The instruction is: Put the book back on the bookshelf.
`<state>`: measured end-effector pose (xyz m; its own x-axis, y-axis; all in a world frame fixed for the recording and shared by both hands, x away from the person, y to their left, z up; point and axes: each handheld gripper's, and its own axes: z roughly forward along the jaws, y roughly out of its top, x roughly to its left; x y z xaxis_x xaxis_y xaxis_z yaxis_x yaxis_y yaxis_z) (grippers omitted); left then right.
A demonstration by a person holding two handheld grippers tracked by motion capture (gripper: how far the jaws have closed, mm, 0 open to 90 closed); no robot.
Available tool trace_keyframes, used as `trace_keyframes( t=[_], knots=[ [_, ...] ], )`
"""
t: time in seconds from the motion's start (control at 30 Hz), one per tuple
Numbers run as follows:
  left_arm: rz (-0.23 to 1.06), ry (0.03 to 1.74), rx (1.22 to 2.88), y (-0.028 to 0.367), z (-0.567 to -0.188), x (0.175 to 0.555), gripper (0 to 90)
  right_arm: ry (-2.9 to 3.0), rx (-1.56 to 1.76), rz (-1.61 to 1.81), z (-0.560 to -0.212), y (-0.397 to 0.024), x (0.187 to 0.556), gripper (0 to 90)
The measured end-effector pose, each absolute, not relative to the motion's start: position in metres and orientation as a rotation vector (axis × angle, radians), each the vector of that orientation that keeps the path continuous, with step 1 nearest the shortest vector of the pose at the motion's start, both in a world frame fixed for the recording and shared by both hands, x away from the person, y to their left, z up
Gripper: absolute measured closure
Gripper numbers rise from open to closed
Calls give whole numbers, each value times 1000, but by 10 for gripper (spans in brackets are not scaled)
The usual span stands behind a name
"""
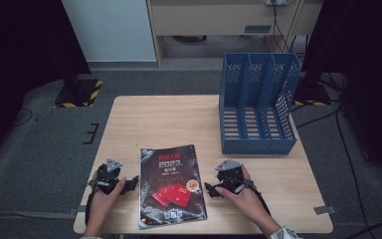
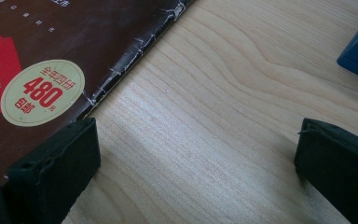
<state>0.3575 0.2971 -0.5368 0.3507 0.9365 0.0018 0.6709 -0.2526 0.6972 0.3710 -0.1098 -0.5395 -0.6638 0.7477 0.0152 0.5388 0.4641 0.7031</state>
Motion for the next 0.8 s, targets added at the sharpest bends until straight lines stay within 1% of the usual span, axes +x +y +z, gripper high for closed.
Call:
trace_keyframes(
  t=[0.1,0.27,0.4,0.43,0.5,0.53,0.57,0.6,0.63,0.73,0.77,0.8],
  knots=[
    [567,1393,2013,297,-536,357,0,2424,1085,1009,-540,-110,372,7],
    [566,1403,2008,297,-535,357,27,2433,1070,1013,-540,-112,372,10],
    [565,1403,1994,296,-530,353,46,2448,1063,1013,-535,-112,371,117],
    [570,1408,1984,296,-529,352,46,2448,1063,1013,-535,-112,371,117],
    [568,1419,1953,295,-525,349,53,2457,1043,1021,-534,-111,371,182],
    [571,1422,1939,295,-523,348,57,2456,1037,1028,-532,-111,370,187],
    [571,1419,1933,295,-521,346,59,2456,1030,1038,-530,-110,369,214],
    [569,1418,1922,294,-519,344,75,2456,1002,1075,-527,-110,366,272],
    [570,1412,1918,293,-517,342,75,2456,1002,1075,-527,-110,366,272],
    [562,1397,1906,287,-510,335,96,2469,939,1132,-521,-105,360,362],
    [556,1387,1901,284,-508,332,96,2469,939,1132,-521,-105,360,362],
    [551,1375,1899,281,-507,330,102,2473,922,1143,-521,-104,358,393]
  ],
)
